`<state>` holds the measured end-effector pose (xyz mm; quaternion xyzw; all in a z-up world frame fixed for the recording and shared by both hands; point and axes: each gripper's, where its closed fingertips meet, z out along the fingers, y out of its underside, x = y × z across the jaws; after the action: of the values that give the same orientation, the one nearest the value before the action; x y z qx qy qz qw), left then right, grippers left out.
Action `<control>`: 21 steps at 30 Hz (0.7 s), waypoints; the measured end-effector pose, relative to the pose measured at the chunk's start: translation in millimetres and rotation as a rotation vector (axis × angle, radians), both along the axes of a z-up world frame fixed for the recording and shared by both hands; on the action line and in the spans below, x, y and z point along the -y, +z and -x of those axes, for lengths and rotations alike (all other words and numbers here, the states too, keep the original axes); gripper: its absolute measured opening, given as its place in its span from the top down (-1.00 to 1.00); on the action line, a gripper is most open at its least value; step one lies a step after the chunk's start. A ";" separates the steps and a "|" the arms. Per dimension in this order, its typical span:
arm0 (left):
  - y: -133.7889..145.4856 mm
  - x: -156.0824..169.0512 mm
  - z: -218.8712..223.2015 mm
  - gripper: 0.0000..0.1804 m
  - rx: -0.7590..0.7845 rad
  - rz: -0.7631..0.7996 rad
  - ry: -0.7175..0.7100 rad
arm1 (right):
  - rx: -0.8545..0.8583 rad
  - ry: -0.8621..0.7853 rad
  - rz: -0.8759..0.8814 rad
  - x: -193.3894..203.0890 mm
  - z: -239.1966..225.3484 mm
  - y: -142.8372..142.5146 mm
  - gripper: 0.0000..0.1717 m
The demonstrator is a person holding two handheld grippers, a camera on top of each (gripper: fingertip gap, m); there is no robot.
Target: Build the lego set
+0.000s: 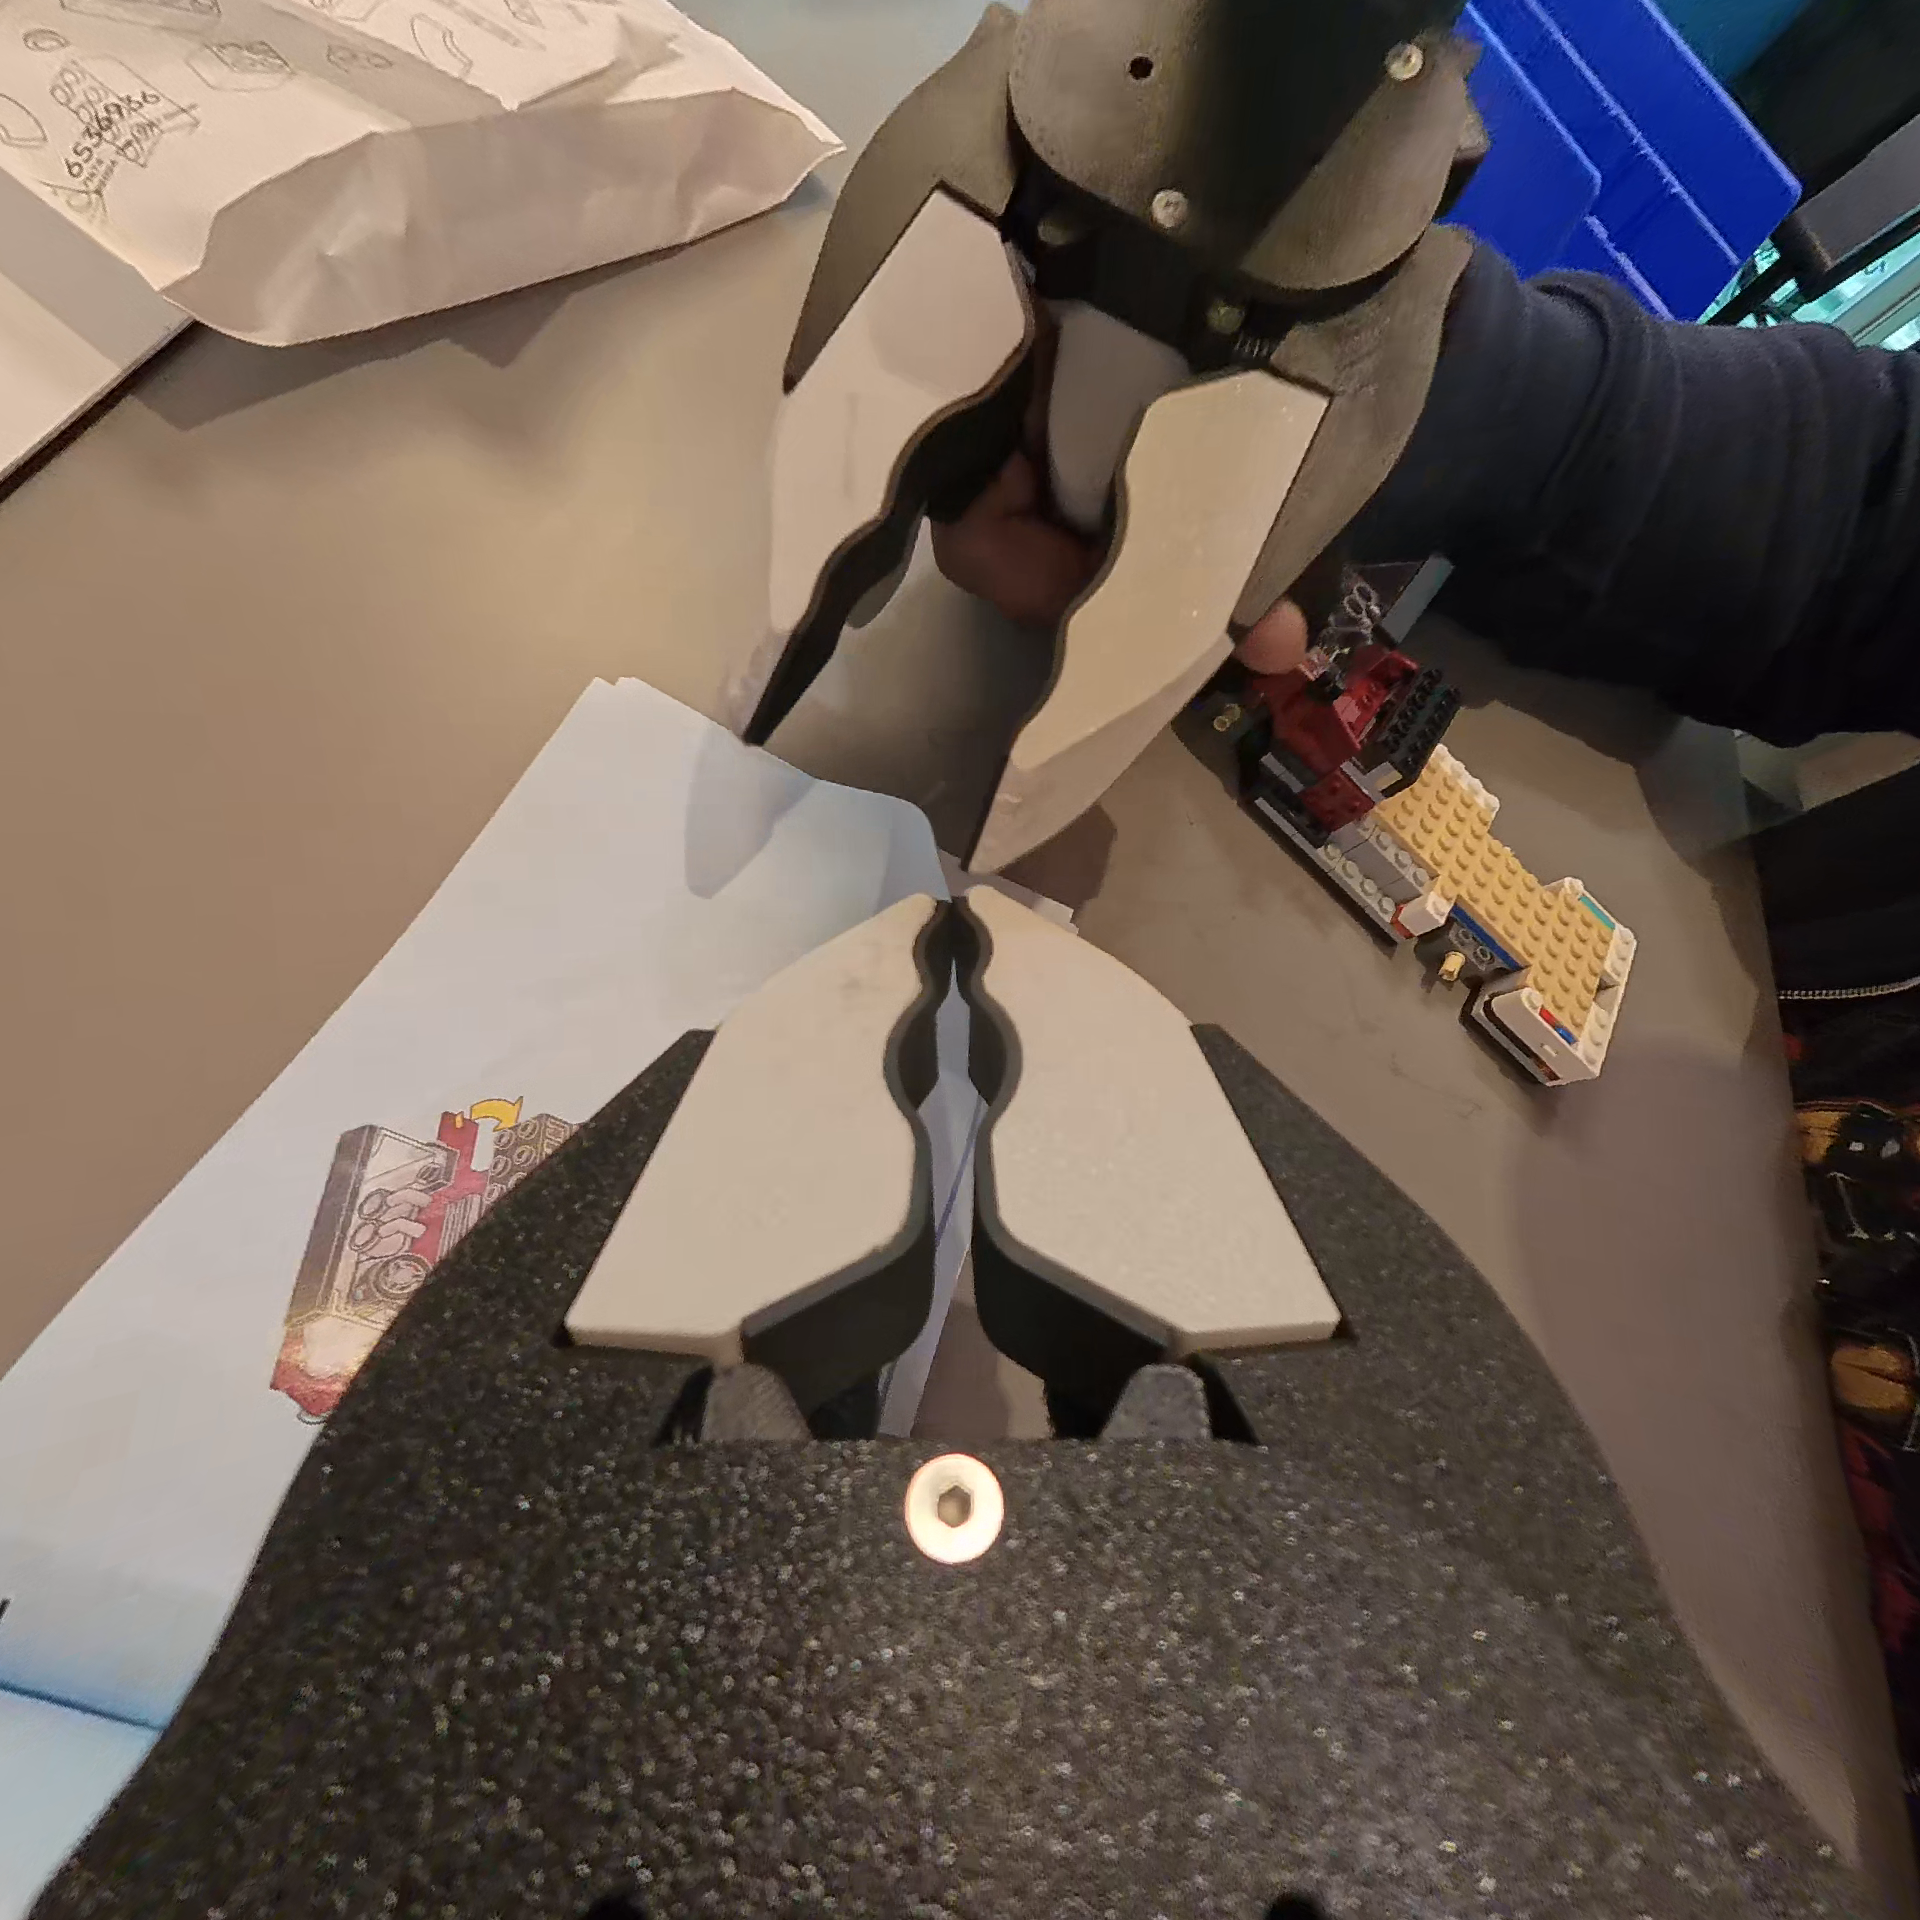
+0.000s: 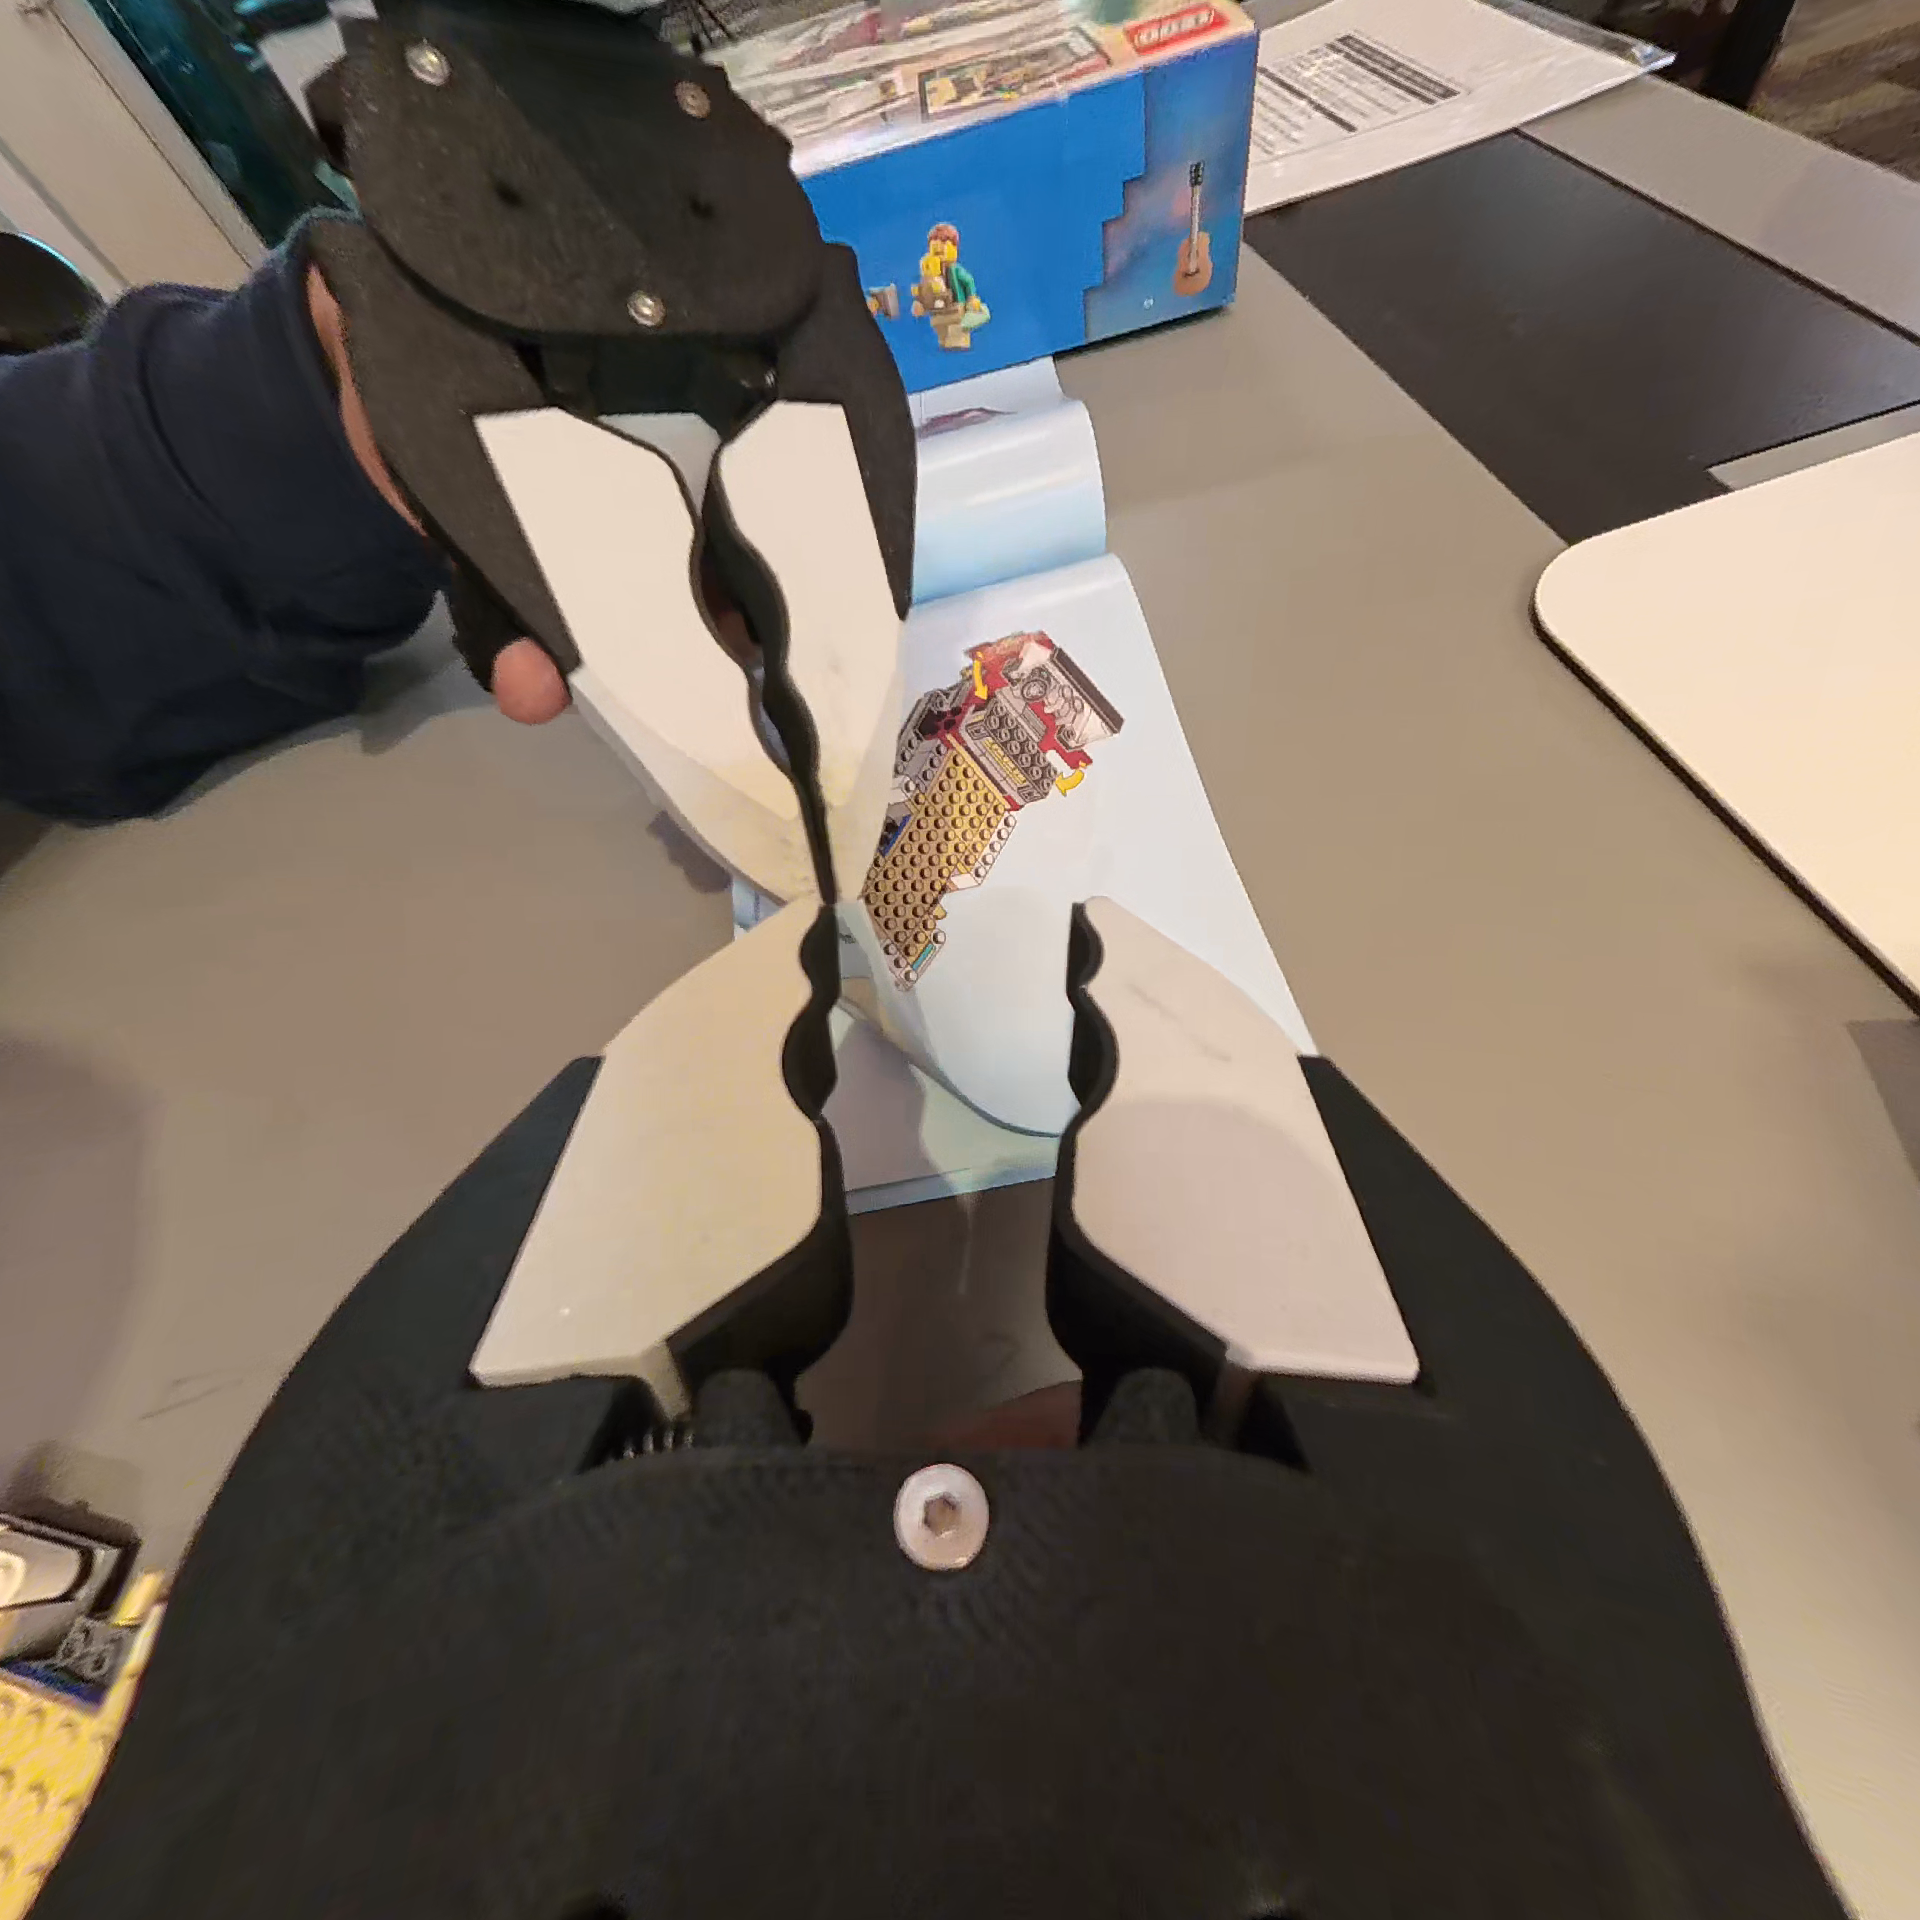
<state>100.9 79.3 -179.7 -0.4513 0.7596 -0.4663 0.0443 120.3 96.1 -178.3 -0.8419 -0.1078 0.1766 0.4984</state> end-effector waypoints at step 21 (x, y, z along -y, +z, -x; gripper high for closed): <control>-4.4 -3.1 0.7 1.00 -0.026 -0.005 0.009 | 0.029 0.138 0.053 14.4 18.7 -7.2 0.48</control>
<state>100.1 82.4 -184.1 -0.4605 0.7594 -0.4581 0.0377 101.6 81.7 -185.5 -0.8479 -0.1681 0.2010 0.4608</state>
